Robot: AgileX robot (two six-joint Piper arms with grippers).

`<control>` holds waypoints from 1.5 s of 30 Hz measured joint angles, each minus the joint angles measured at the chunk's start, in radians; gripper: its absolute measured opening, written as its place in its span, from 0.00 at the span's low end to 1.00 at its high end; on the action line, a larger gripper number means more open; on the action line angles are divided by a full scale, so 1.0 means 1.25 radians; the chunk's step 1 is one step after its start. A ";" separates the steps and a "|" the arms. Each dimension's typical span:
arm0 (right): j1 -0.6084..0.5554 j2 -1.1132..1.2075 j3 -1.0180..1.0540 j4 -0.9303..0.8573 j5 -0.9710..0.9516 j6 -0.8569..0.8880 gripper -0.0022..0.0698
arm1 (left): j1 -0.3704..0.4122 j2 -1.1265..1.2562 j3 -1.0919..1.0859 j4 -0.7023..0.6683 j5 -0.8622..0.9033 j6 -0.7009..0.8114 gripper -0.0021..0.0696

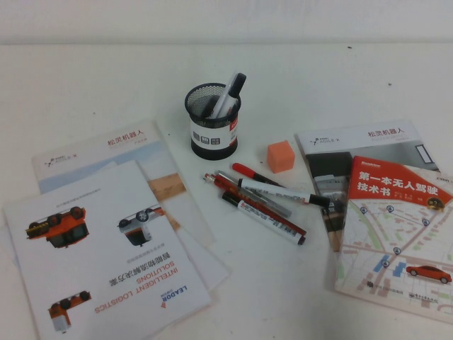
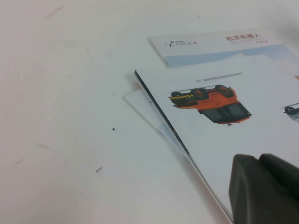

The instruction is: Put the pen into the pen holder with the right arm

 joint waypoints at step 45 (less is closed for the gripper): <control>0.458 1.321 -1.020 -0.396 0.487 0.098 0.04 | 0.000 0.000 0.000 0.000 0.000 0.000 0.03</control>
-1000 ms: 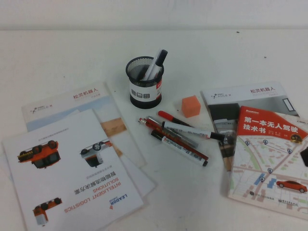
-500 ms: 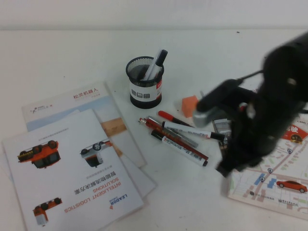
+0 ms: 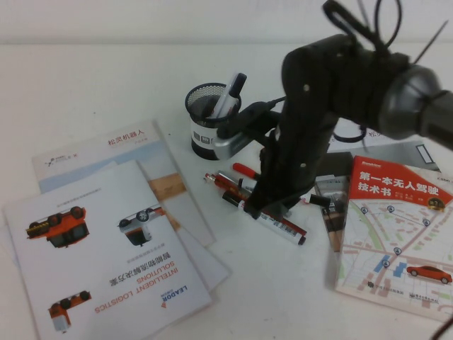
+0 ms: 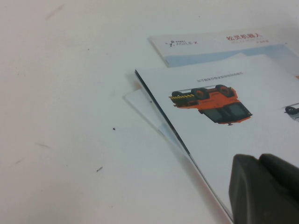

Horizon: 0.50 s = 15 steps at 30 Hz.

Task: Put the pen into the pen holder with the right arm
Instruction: Pick up the pen on the table

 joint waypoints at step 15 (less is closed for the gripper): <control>0.000 0.152 -0.098 -0.009 -0.002 -0.099 0.33 | 0.000 0.000 0.000 0.000 0.000 0.000 0.03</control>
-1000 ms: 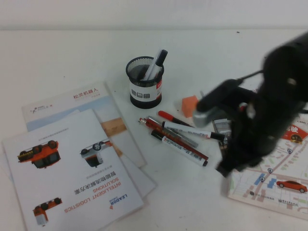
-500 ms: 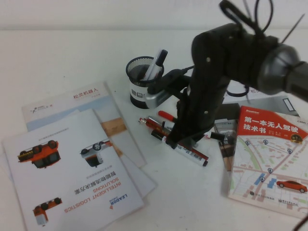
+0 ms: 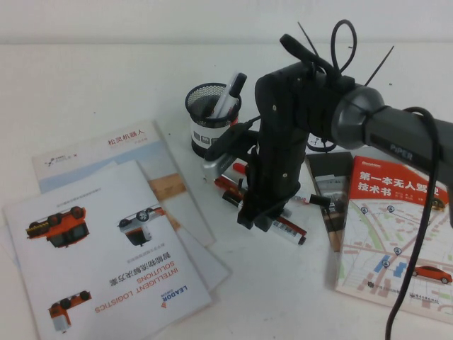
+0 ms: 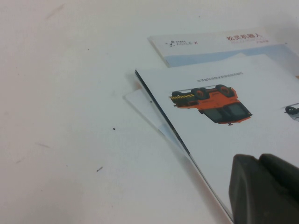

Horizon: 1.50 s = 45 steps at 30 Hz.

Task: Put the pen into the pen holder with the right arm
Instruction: Pick up the pen on the table

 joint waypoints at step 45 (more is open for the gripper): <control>0.003 0.057 -0.065 -0.016 0.000 -0.001 0.19 | 0.000 0.000 0.000 0.000 0.000 0.000 0.03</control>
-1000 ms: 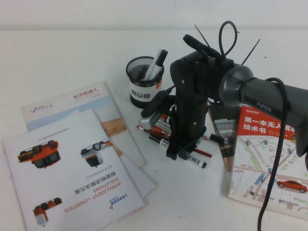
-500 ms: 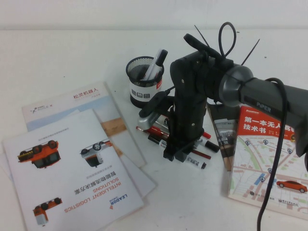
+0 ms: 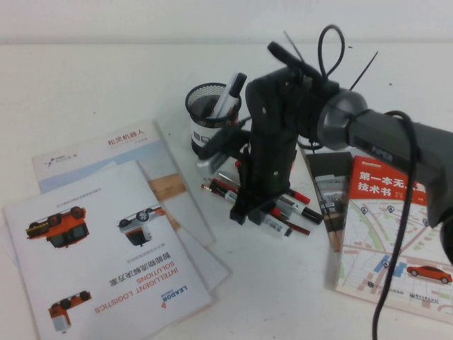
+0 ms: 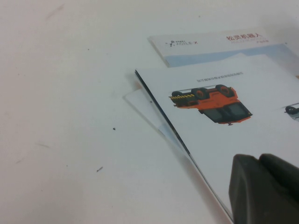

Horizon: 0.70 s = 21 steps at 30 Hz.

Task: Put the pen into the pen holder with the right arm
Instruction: Pick up the pen on the table, then place the pen onto the pen holder

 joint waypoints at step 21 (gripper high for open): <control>0.043 -0.476 0.682 0.922 -0.824 -0.575 0.19 | 0.000 0.000 0.000 0.000 0.000 0.000 0.03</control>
